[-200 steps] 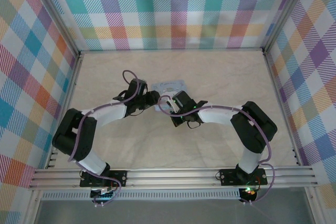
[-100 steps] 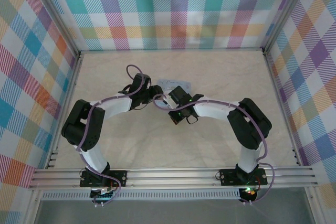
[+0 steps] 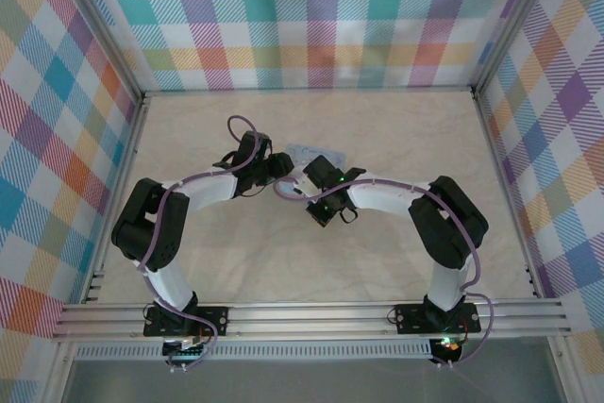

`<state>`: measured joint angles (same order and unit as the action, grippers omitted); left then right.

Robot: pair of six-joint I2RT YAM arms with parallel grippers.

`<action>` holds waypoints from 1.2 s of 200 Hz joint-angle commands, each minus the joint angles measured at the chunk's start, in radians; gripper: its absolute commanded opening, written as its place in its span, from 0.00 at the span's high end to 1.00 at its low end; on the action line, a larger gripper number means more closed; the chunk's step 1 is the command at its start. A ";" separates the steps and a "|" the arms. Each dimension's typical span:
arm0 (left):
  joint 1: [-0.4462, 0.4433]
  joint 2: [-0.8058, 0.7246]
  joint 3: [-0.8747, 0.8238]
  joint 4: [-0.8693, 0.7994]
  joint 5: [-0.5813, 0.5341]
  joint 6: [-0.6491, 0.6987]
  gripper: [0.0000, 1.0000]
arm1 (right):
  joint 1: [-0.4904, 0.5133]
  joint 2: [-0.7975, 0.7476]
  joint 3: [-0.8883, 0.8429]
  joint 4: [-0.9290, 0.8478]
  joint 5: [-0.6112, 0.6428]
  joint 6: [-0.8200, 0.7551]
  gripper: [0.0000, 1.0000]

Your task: Unlock the padlock with the key

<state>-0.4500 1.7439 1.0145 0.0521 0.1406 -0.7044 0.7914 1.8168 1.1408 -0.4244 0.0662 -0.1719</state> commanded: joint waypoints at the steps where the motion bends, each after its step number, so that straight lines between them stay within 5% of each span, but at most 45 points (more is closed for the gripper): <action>1: 0.016 0.006 0.020 -0.014 0.013 0.026 0.53 | 0.002 0.006 0.022 -0.033 0.000 -0.068 0.96; 240: 0.030 0.016 0.003 -0.014 0.101 0.027 0.65 | 0.000 -0.044 0.004 0.031 0.029 -0.260 0.98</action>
<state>-0.4355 1.7439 1.0145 0.0544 0.2119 -0.6903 0.7914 1.8053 1.1408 -0.4160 0.1055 -0.4053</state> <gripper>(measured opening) 0.356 0.052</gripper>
